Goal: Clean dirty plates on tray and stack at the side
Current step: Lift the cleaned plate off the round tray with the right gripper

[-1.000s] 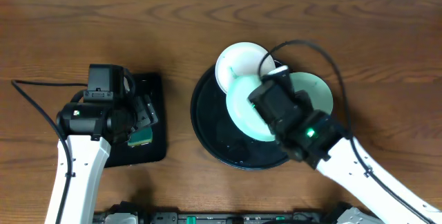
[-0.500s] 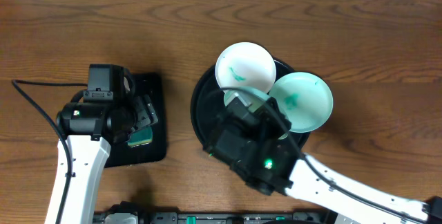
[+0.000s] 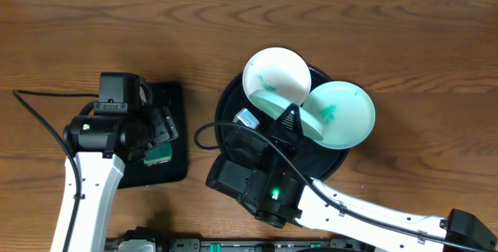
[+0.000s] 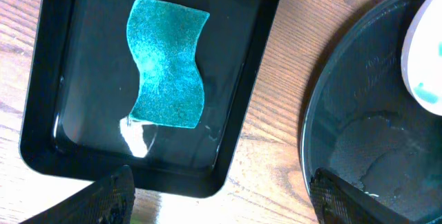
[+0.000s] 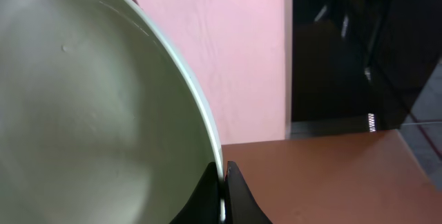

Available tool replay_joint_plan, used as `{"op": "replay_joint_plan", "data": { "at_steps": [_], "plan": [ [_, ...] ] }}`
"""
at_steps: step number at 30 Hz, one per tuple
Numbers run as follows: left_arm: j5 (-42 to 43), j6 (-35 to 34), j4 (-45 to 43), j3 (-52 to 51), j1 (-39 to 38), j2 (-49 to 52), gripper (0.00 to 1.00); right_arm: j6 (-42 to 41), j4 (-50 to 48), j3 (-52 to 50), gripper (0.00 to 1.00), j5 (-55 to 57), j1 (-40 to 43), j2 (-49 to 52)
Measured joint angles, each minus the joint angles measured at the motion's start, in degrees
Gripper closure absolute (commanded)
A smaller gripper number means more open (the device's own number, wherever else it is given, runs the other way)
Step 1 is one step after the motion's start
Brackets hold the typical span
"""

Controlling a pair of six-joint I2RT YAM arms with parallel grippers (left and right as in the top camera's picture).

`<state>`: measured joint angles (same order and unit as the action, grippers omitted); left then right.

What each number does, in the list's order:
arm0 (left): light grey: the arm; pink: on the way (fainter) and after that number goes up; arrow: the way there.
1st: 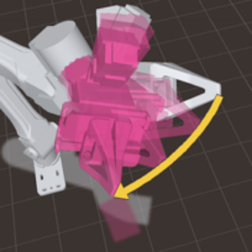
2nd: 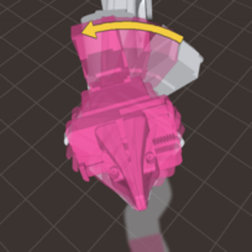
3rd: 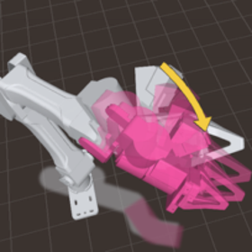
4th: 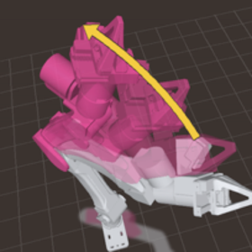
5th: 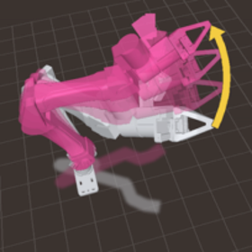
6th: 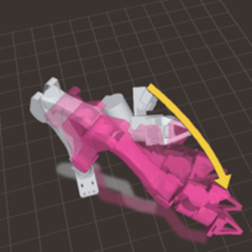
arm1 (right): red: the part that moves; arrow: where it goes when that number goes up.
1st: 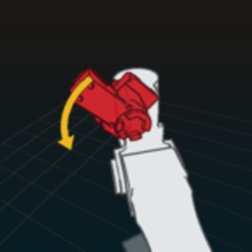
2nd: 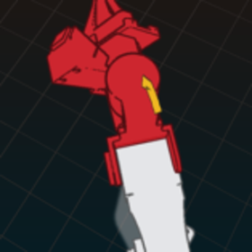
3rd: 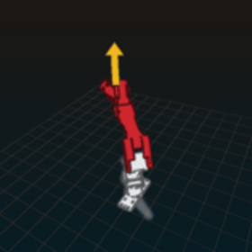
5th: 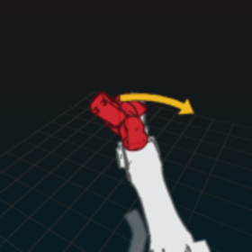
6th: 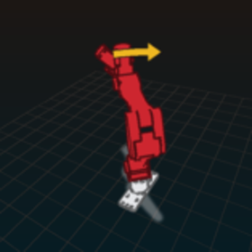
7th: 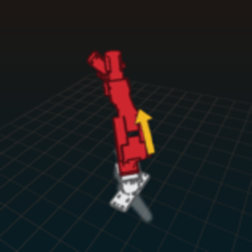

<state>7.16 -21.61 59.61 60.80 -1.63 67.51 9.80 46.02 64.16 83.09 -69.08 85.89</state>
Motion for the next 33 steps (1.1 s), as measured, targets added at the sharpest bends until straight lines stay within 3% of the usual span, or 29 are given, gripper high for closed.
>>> {"op": "replay_joint_plan", "data": {
  "at_steps": [14, 18, 24, 33],
  "plan": [
    [0.0, 0.0, 0.0, 0.0, 0.0, 0.0, 0.18, 0.5, -2.5, 0.0, 0.99, -2.8, 0.0, 0.0],
    [0.0, 0.0, 0.0, 0.0, 0.0, 0.0, 0.18, -8.9, -1.6, 0.1, 0.99, -18.0, 1.6, 0.0],
    [0.0, 0.0, 0.0, 0.0, 0.0, 0.0, 0.18, -26.0, -1.4, 0.2, 0.99, -39.6, 10.3, 0.0],
    [0.0, 0.0, 0.0, 0.0, 0.0, 0.0, 0.18, -33.7, -3.8, 1.9, 0.98, -63.2, 29.6, -9.5]
  ]
}}
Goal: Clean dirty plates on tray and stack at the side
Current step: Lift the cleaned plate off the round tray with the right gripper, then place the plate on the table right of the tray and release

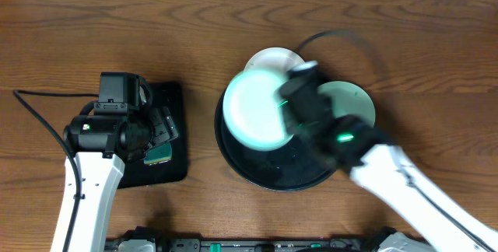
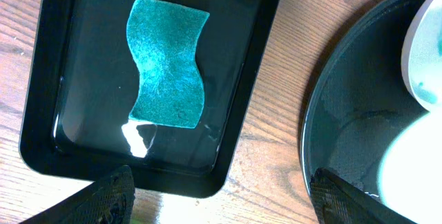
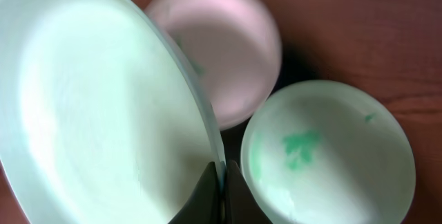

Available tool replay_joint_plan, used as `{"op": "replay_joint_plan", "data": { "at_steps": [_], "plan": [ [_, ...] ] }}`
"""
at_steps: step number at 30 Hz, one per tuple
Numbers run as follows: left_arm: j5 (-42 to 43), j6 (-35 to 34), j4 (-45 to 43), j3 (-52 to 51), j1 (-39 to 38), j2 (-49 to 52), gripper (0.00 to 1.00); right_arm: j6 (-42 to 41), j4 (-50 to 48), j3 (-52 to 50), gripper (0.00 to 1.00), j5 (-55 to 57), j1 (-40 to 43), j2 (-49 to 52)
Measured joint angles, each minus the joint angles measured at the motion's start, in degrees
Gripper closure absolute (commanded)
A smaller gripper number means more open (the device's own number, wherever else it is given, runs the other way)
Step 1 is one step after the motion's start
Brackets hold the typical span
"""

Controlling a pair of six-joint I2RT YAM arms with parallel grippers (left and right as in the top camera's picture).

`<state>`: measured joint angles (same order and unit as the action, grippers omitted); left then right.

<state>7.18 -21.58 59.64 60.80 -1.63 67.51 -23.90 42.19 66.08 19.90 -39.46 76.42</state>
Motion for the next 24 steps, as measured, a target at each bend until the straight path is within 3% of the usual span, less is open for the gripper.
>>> {"op": "replay_joint_plan", "data": {
  "at_steps": [6, 15, 24],
  "plan": [
    [0.0, 0.0, 0.0, 0.0, 0.0, 0.0, 0.18, -1.2, 2.9, 1.6, 0.99, -11.5, 22.1, -5.4],
    [0.0, 0.0, 0.0, 0.0, 0.0, 0.0, 0.18, -1.1, 4.5, 1.6, 0.98, -23.1, 52.7, -0.7],
    [0.0, 0.0, 0.0, 0.0, 0.0, 0.0, 0.18, -1.0, 1.2, 1.6, 0.98, -27.5, 68.2, 10.2]
  ]
}}
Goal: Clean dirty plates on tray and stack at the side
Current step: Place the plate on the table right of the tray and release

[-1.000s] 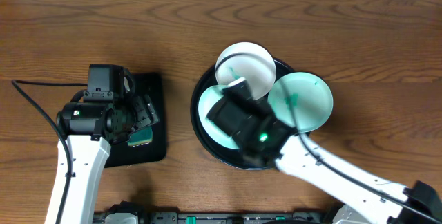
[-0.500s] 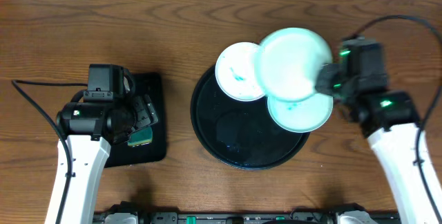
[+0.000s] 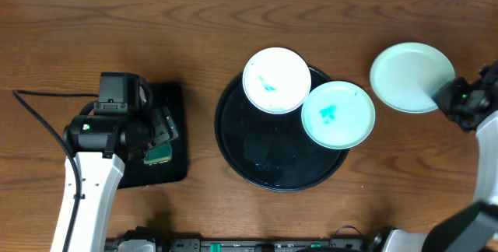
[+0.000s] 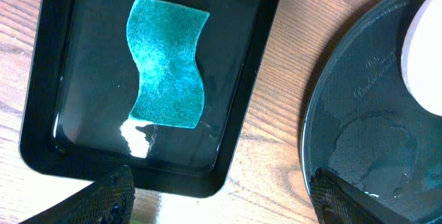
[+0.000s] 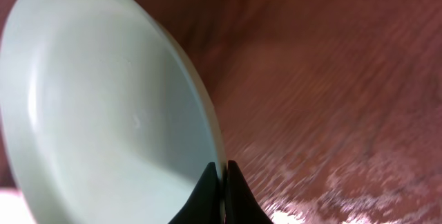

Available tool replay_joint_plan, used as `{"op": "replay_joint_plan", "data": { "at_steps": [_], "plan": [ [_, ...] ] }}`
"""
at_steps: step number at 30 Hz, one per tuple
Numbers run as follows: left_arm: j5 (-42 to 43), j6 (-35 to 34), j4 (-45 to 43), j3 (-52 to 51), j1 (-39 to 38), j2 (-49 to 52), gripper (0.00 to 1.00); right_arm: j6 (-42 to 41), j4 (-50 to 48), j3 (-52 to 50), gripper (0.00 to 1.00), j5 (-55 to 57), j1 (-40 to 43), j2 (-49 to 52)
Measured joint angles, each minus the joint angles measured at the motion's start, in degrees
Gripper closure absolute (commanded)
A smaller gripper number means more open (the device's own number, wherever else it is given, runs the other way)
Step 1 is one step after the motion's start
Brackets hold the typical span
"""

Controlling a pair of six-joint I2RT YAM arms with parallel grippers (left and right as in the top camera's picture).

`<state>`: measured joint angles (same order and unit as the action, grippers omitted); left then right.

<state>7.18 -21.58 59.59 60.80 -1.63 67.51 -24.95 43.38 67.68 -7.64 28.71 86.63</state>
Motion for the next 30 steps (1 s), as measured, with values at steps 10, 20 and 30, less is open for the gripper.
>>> {"op": "replay_joint_plan", "data": {
  "at_steps": [10, 20, 30],
  "plan": [
    [0.0, 0.0, 0.0, 0.0, 0.0, 0.0, 0.18, 0.0, -7.4, 0.0, 0.98, -2.4, 7.5, 14.6],
    [0.0, 0.8, 1.2, 0.0, 0.0, 0.0, 0.18, 0.0, -9.8, 0.0, 0.99, -2.9, 12.2, 21.2],
    [0.0, 1.3, 1.5, 0.0, 0.0, 0.0, 0.18, 1.5, -8.7, 0.0, 0.21, -3.1, 15.6, 21.2]
  ]
}}
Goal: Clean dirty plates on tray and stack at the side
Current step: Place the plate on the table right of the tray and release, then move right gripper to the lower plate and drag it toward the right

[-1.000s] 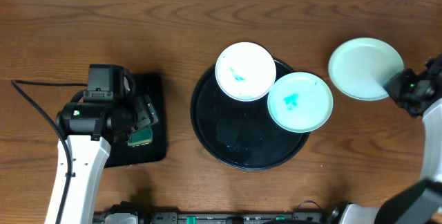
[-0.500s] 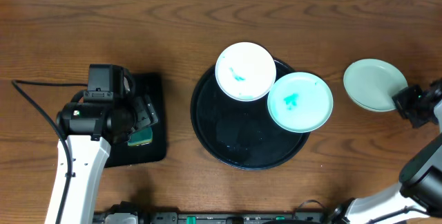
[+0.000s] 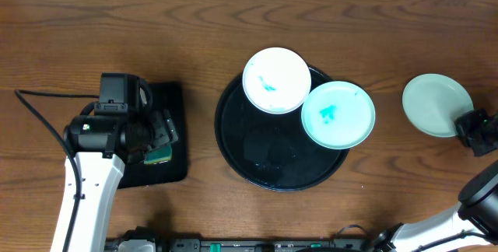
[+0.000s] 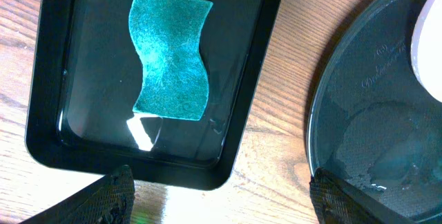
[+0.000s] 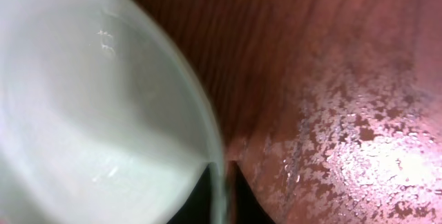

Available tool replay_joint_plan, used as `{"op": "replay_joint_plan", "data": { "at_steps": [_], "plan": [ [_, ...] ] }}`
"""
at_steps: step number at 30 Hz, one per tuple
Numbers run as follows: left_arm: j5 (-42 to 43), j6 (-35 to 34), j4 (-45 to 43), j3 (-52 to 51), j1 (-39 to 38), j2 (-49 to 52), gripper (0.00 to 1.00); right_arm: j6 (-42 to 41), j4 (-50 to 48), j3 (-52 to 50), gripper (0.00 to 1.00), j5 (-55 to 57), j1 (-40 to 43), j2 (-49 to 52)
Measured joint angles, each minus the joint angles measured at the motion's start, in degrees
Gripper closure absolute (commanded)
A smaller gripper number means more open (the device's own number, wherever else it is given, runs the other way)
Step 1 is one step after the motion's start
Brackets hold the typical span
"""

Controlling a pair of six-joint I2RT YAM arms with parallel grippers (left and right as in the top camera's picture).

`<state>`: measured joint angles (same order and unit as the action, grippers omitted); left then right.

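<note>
A round black tray [image 3: 264,159] holds a white plate [image 3: 277,79] and a mint plate [image 3: 338,114], both smeared with teal. A clean pale green plate [image 3: 436,104] sits low at the table's right side. My right gripper [image 3: 469,127] is shut on its near rim. In the right wrist view that plate [image 5: 90,113] fills the left, and the right gripper [image 5: 222,189] pinches its edge just above the wood. My left gripper [image 4: 224,203] hangs open over the gap between the sponge tray and the round tray [image 4: 373,113]. A teal sponge [image 4: 171,61] lies below it.
The sponge lies in a small black rectangular tray [image 3: 167,166] at the left, wet inside. A black cable [image 3: 39,116] runs across the table's left part. Bare wood lies behind the round tray and around the pale green plate.
My right gripper moved the pale green plate further right and nearer the front, lower to the table. The left gripper shifted only slightly over the sponge tray.
My right gripper first held the pale green plate on edge over the round tray's front. Then it held the plate above the tray's middle, then over the wood right of the tray. Now the plate is low at the right side. The left gripper stayed open.
</note>
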<state>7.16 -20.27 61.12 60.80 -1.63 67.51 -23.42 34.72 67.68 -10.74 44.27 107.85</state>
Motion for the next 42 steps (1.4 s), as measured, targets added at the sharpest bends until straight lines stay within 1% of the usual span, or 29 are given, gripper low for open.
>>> {"op": "replay_joint_plan", "data": {
  "at_steps": [1, 2, 3, 4, 7, 11, 15, 19, 20, 21, 22, 24, 28, 30, 32, 37, 42],
  "plan": [
    [0.0, 0.2, 0.0, 0.0, 0.0, 0.0, 0.18, 0.7, 0.0, 0.0, 0.12, -0.4, -0.1, 0.0],
    [0.0, 0.3, 0.0, 0.0, 0.0, 0.0, 0.18, 1.4, 0.1, 0.0, 0.07, -1.1, -0.1, 0.0],
    [0.0, 0.5, 0.0, 0.0, 0.0, 0.0, 0.18, 1.9, 0.3, 0.1, 0.02, -1.6, -0.1, 0.0],
    [0.0, 0.7, 0.0, 0.0, 0.0, 0.0, 0.18, 2.3, 0.9, 0.3, 0.01, -2.2, -0.1, 0.0],
    [0.0, 0.8, 0.0, 0.0, 0.0, 0.0, 0.18, 3.3, 3.7, 2.6, 0.01, -3.1, -0.4, -0.1],
    [0.0, 0.8, 0.0, 0.0, 0.0, 0.0, 0.18, 3.7, 8.2, 9.0, 0.01, -3.5, -3.0, -2.1],
    [0.0, 0.8, 0.0, 0.0, 0.0, 0.0, 0.18, 5.7, 10.5, 14.0, 0.01, -3.9, -7.4, -8.1],
    [0.0, 0.8, 0.0, 0.0, 0.0, 0.0, 0.18, 8.5, 11.1, 16.1, 0.01, -4.5, -13.9, -15.5],
    [0.0, 0.8, 0.0, 0.0, 0.0, 0.0, 0.18, 9.0, 11.4, 16.2, 0.04, -5.2, -15.5, -16.9],
    [0.0, 0.8, 0.0, 0.0, 0.0, 0.0, 0.18, 9.7, 11.8, 16.2, 0.10, -6.4, -17.2, -18.2],
    [0.0, 0.8, 0.0, 0.0, 0.0, 0.0, 0.18, 10.8, 12.2, 16.2, 0.21, -8.3, -18.7, -19.1],
    [0.0, 0.9, 0.0, 0.0, 0.0, 0.0, 0.18, 12.8, 14.1, 16.2, 0.34, -11.6, -20.8, -19.6],
    [0.0, 0.8, 0.0, 0.0, 0.0, 0.0, 0.18, 15.3, 21.8, 15.6, 0.33, -14.8, -25.7, -19.0],
    [0.0, 0.8, 0.0, 0.0, 0.0, 0.0, 0.18, 16.0, 23.1, 14.4, 0.33, -14.4, -27.7, -18.8],
    [0.0, 0.8, 0.0, 0.0, 0.0, 0.0, 0.18, 17.0, 23.5, 11.6, 0.37, -13.5, -30.3, -18.4],
    [0.0, 0.9, 0.0, 0.0, 0.0, 0.0, 0.18, 17.7, 22.2, 5.2, 0.36, -12.2, -33.2, -17.2],
    [0.0, 0.9, 0.0, 0.0, 0.0, 0.0, 0.18, 14.6, 20.9, -0.4, 0.40, -8.3, -33.8, -16.5]
  ]
}}
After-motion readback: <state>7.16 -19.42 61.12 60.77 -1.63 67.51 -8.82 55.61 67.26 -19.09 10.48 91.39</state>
